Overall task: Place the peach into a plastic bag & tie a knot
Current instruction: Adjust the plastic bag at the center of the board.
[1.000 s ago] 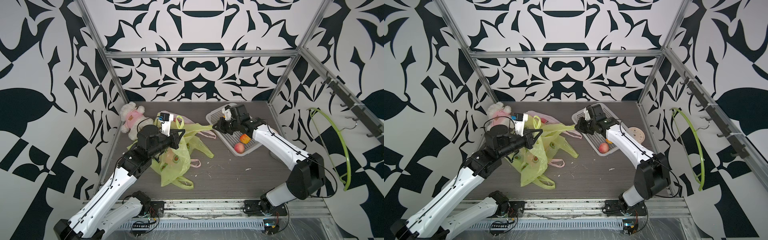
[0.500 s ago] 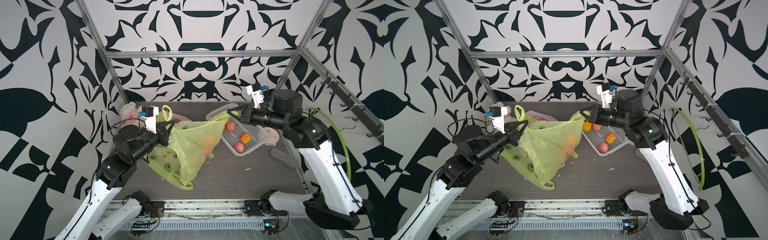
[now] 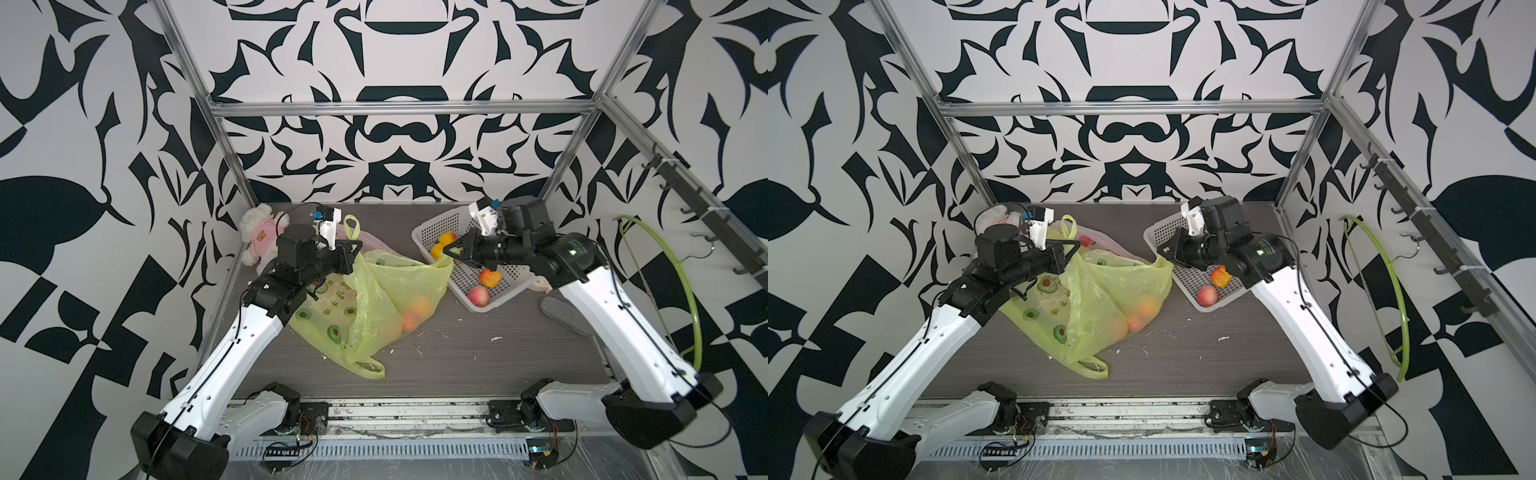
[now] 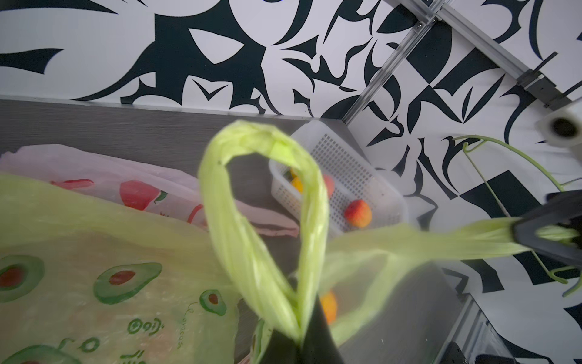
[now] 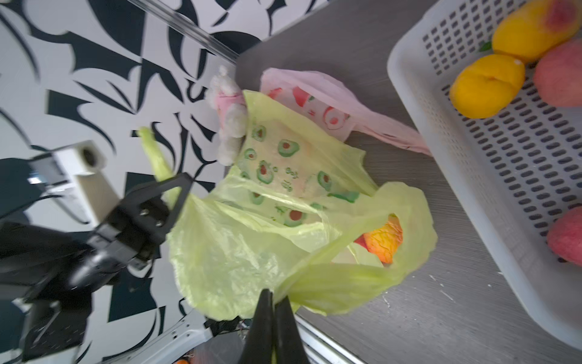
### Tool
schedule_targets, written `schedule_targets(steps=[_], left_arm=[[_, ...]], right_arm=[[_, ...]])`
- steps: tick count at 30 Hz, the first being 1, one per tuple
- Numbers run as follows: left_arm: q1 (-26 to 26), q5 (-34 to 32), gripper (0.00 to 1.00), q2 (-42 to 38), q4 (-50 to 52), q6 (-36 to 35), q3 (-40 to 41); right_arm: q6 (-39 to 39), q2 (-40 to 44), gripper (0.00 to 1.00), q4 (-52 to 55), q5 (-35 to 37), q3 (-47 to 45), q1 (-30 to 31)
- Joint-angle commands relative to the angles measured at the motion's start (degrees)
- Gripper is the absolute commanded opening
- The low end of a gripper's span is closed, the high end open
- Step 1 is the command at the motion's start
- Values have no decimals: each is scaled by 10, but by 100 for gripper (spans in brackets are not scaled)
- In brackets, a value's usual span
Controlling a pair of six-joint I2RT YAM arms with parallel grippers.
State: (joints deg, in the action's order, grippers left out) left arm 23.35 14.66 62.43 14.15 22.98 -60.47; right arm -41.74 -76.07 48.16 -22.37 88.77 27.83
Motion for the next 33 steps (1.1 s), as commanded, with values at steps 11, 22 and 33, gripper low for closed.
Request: schedule_targets(steps=[11, 22, 33], left_arm=[[-56, 227, 0, 91, -87, 27, -26], [-62, 317, 0, 133, -97, 31, -44], [-62, 347, 0, 153, -91, 36, -58]], right_arm=[[116, -117, 51, -25, 81, 152, -14], [85, -187, 54, -73, -79, 268, 20], [49, -293, 55, -91, -106, 326, 72]])
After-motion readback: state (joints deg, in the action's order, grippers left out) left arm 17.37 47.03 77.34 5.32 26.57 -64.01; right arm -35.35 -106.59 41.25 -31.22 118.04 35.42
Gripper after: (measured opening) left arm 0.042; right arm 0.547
